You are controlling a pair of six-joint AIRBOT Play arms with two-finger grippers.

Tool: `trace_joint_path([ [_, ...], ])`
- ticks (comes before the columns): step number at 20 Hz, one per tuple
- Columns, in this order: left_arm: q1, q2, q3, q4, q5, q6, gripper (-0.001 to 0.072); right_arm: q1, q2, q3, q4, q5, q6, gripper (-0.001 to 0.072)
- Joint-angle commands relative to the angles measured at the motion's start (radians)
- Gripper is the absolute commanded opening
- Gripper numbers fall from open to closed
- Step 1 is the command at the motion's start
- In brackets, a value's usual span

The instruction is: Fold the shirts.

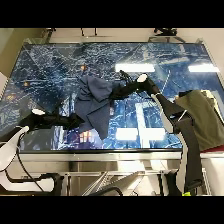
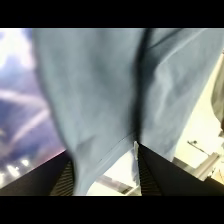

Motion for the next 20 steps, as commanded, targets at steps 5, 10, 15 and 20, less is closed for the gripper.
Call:
trace_joint_path([
  [5,-0.092,-0.053,0.152,0.007,-0.05,0.01,0.0011,0.01,-0.001,0.001,0.02,0.024,-0.002,0.0372],
  [10,-0.092,-0.009,0.158,0.009,-0.048,0.01,0.0011,0.034,-0.016,0.001,0.022,0.034,-0.013,0.0298],
  [15,-0.085,0.018,0.158,0.077,-0.085,-0.008,0.0011,0.011,0.048,0.005,0.05,0.03,-0.079,0.0019],
  [20,0.009,0.17,0.158,0.085,-0.105,-0.042,0.0011,-0.085,0.174,0.01,0.051,0.085,-0.063,0.0019],
])
